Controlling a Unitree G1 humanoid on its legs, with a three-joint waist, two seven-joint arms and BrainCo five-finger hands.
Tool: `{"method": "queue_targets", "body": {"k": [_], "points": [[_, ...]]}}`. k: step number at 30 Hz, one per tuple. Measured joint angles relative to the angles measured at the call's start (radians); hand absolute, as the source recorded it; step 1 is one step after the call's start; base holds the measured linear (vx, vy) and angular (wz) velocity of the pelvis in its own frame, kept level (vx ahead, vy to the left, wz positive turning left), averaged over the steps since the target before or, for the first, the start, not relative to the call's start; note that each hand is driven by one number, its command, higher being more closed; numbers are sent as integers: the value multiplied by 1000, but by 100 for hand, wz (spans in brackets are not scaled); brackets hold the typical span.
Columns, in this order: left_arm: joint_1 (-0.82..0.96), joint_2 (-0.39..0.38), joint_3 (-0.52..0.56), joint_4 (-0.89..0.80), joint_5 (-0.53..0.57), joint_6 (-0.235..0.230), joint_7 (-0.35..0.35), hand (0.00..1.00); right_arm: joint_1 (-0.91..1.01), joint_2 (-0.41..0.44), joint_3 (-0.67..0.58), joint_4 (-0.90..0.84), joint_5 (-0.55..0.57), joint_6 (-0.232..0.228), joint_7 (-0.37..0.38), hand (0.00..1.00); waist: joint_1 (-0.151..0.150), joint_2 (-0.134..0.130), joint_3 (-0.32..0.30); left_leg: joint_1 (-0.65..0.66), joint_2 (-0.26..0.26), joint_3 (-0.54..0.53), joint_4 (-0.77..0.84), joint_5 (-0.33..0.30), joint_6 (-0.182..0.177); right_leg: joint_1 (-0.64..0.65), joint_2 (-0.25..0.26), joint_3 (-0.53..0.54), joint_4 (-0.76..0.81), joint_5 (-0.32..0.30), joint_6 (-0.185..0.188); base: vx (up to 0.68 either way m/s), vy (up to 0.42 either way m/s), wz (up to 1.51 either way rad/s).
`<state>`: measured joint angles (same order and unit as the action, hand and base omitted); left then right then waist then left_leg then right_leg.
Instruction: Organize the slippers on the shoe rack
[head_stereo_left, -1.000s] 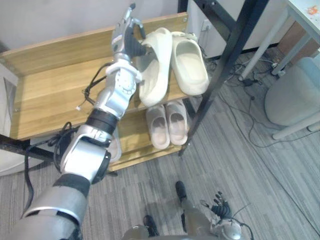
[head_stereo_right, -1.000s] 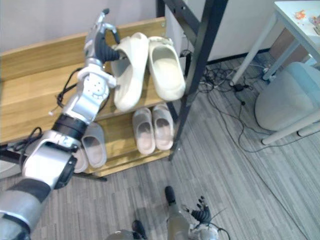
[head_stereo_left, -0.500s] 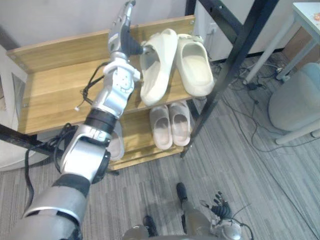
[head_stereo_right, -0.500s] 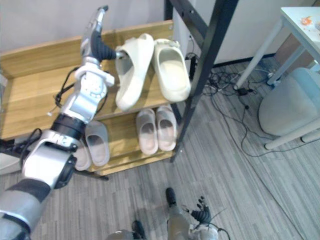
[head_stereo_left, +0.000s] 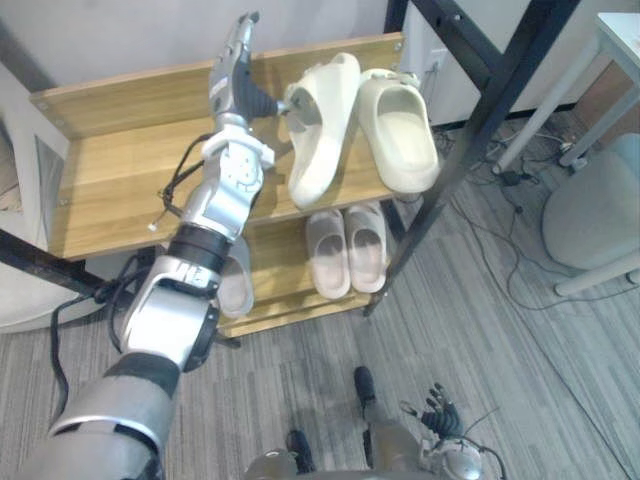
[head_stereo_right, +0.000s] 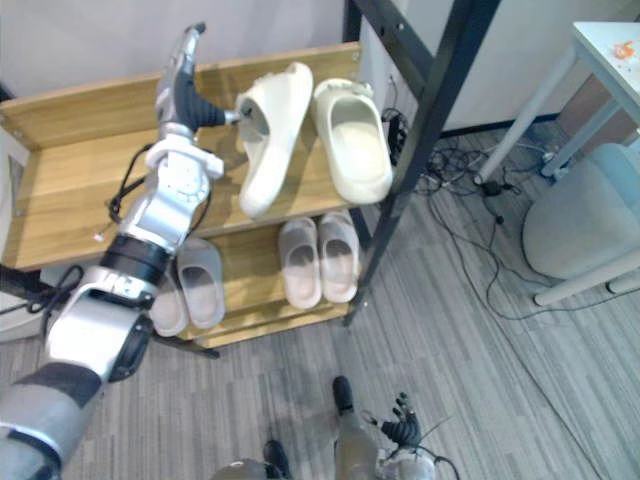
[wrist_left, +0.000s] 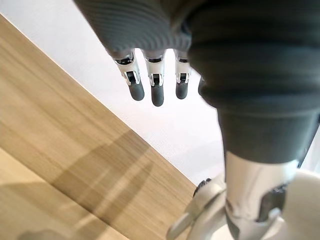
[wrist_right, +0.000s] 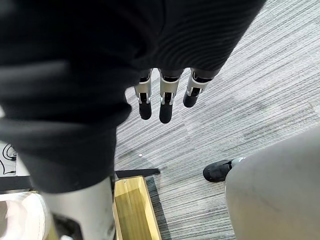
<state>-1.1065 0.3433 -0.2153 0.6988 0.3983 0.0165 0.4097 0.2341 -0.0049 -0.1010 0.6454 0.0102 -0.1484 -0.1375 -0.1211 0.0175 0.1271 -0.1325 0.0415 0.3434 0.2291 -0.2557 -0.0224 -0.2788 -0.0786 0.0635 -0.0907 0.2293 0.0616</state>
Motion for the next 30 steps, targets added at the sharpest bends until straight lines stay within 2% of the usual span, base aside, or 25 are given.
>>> {"method": "queue_targets", "body": {"k": [12,22,26,30], "points": [[56,-82,0,-2,-96,-4,2,0,-1,1,-1,4,0,1,-1,0,0,-2,-1,1,-10,-29,-2,9,9,14,-13,-25,0,1,2,5,-17,7],[101,-89,8,-68,-171,-19,1,0,-22,2,-1,49,-4,6,-1,0,0,-16,-13,8,-21,-53,-17,27,12,27,-24,-47,0,1,2,0,-21,8],[147,-89,49,-82,-235,-32,1,0,-24,1,-1,51,-4,9,0,0,0,-16,-13,8,-24,-60,-18,30,13,30,-28,-52,0,0,3,-3,-19,6],[194,-84,91,-82,-369,-58,-2,0,-58,-7,-3,101,-9,20,0,0,0,-12,-17,29,-40,-76,-62,58,12,36,-32,-75,-1,-3,2,11,-22,10]]}}
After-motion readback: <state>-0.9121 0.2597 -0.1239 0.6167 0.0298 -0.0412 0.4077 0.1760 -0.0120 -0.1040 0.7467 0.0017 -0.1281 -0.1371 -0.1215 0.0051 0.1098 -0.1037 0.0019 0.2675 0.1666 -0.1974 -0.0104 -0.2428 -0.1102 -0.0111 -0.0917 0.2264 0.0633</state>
